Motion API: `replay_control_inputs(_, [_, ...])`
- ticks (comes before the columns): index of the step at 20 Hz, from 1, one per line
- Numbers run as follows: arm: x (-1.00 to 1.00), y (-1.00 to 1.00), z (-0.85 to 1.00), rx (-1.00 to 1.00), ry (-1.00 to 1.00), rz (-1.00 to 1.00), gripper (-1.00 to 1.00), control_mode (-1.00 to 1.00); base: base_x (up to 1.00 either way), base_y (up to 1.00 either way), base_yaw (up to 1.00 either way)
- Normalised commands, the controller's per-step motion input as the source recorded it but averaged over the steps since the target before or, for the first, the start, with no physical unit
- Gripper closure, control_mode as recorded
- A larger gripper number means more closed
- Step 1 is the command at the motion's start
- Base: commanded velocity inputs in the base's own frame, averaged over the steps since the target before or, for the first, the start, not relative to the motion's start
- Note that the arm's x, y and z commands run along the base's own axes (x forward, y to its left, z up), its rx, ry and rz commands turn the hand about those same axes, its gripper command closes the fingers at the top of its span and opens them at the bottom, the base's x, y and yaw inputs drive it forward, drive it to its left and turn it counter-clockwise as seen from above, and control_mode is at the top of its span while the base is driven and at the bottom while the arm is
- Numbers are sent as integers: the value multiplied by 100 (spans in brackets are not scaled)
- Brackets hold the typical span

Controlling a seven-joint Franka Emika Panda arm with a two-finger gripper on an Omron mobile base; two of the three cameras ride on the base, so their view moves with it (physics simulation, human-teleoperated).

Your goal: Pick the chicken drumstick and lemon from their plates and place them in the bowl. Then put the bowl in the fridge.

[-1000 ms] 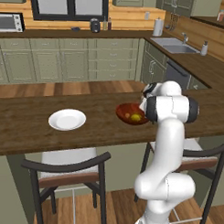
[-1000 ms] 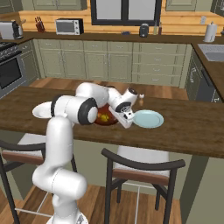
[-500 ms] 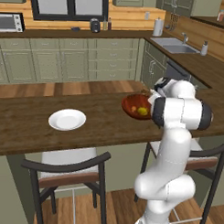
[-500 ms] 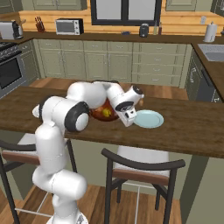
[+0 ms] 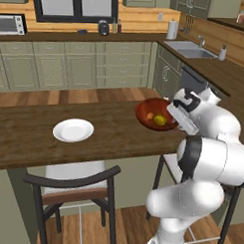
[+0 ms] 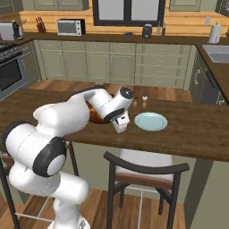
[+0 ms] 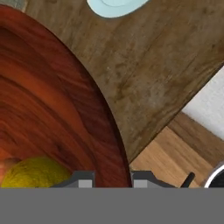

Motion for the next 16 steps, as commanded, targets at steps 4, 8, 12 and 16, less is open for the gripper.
replay_control_inputs(4, [-83,49,51,0,0,-24,100,-100,0,0,0])
replay_control_inputs(8, [-73,45,23,0,-3,-7,100,-100,0,0,0])
replay_control_inputs(12, [-89,21,15,0,-3,-7,100,-100,0,0,0])
replay_control_inputs(16, [-99,16,7,0,-15,-2,100,-100,0,0,0])
